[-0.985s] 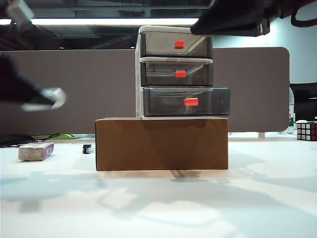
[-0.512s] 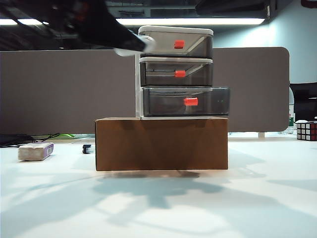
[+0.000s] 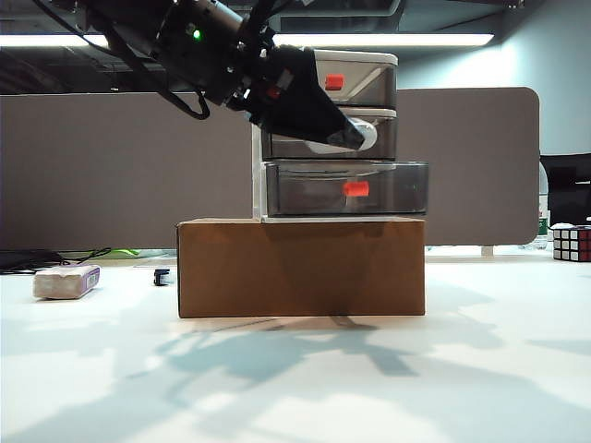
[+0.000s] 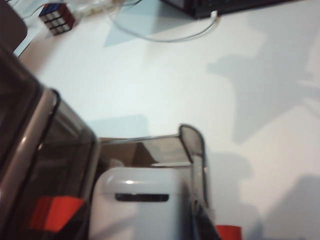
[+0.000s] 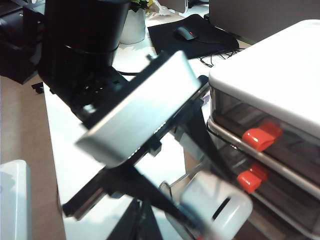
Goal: Open the third layer of the drawer on the table, pick up the earphone case on the table and put it in, and finally close the drawer.
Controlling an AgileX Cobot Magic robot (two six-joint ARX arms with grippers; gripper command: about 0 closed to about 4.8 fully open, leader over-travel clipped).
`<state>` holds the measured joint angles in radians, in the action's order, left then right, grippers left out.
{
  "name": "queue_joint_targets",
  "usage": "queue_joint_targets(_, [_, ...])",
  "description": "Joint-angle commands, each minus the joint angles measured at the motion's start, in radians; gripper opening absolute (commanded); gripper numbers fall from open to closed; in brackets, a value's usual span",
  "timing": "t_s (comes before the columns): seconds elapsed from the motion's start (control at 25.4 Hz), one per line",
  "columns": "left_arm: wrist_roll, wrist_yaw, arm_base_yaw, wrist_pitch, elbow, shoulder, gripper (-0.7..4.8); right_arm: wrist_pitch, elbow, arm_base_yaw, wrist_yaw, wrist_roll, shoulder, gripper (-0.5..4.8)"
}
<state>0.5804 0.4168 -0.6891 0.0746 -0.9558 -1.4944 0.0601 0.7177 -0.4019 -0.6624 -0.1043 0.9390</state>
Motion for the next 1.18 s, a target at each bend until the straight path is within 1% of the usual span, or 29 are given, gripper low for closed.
queue_joint_targets(0.04, [-0.035, -0.029, -0.001, 0.017, -0.003, 0.004, 0.99, 0.008, 0.003, 0.0, 0.01, -0.006, -0.014, -0.05])
queue_joint_targets(0.12, [-0.039, -0.028, -0.001, 0.016, -0.003, 0.004, 1.51, 0.014, 0.003, 0.0, 0.009, -0.006, -0.015, -0.05])
queue_joint_targets(0.2, [-0.04, -0.028, -0.002, 0.015, -0.003, 0.004, 1.87, 0.016, 0.003, 0.0, 0.009, -0.006, -0.015, -0.05])
queue_joint_targets(0.28, [-0.043, -0.027, -0.002, 0.009, -0.003, 0.005, 1.89, 0.019, 0.003, 0.0, 0.009, -0.005, -0.015, -0.05])
queue_joint_targets(0.32, [-0.055, -0.027, -0.002, 0.009, -0.003, 0.005, 2.0, 0.02, 0.003, 0.0, 0.009, -0.005, -0.015, -0.05])
queue_joint_targets(0.39, [-0.067, -0.027, -0.002, 0.007, -0.003, 0.005, 2.61, 0.021, 0.003, 0.0, 0.009, -0.005, -0.015, -0.05])
queue_joint_targets(0.47, [-0.069, -0.027, -0.002, 0.0, -0.003, 0.005, 2.84, 0.021, 0.003, 0.0, 0.009, -0.005, -0.015, -0.05])
queue_joint_targets(0.63, [-0.069, -0.029, -0.002, -0.016, -0.003, 0.006, 2.82, 0.024, 0.003, 0.0, 0.009, -0.005, -0.015, -0.05])
queue_joint_targets(0.67, [-0.071, -0.032, -0.002, -0.017, -0.003, 0.007, 2.77, 0.026, 0.003, 0.0, 0.009, -0.005, -0.015, -0.05])
queue_joint_targets(0.71, [-0.088, -0.036, -0.002, -0.029, -0.003, 0.03, 2.31, 0.031, 0.003, 0.0, 0.009, -0.006, -0.015, -0.05])
queue_joint_targets(0.75, [-0.098, -0.035, -0.002, -0.039, -0.003, 0.049, 1.8, 0.036, 0.003, 0.0, 0.009, -0.009, -0.015, -0.05])
queue_joint_targets(0.79, [-0.153, -0.027, -0.002, -0.063, -0.003, 0.1, 0.83, 0.046, 0.003, 0.0, 0.01, -0.018, -0.015, -0.05])
queue_joint_targets(0.83, [-0.188, -0.011, -0.002, -0.077, -0.003, 0.125, 0.55, 0.049, 0.003, 0.0, 0.01, -0.024, -0.015, -0.05])
queue_joint_targets(0.87, [-0.241, 0.044, -0.002, -0.114, -0.003, 0.171, -0.1, 0.048, 0.003, 0.0, 0.014, -0.024, -0.015, -0.05])
queue_joint_targets(0.91, [-0.267, 0.077, -0.002, -0.148, -0.003, 0.191, -0.06, 0.043, 0.003, 0.0, 0.017, -0.028, -0.015, -0.05])
queue_joint_targets(0.99, [-0.338, 0.085, -0.002, -0.197, -0.003, 0.197, -0.06, 0.03, 0.003, 0.0, 0.018, -0.028, -0.014, -0.05])
queue_joint_targets(1.02, [-0.377, 0.085, -0.002, -0.242, -0.002, 0.185, -0.06, 0.008, 0.003, 0.0, 0.027, -0.027, -0.014, -0.05])
queue_joint_targets(1.1, [-0.38, 0.103, -0.002, -0.286, -0.002, 0.156, -0.06, -0.018, 0.003, 0.0, 0.071, -0.027, -0.014, -0.05])
queue_joint_targets(1.18, [-0.398, 0.101, -0.002, -0.291, -0.002, 0.114, -0.06, -0.018, 0.003, 0.0, 0.101, -0.027, -0.014, -0.05])
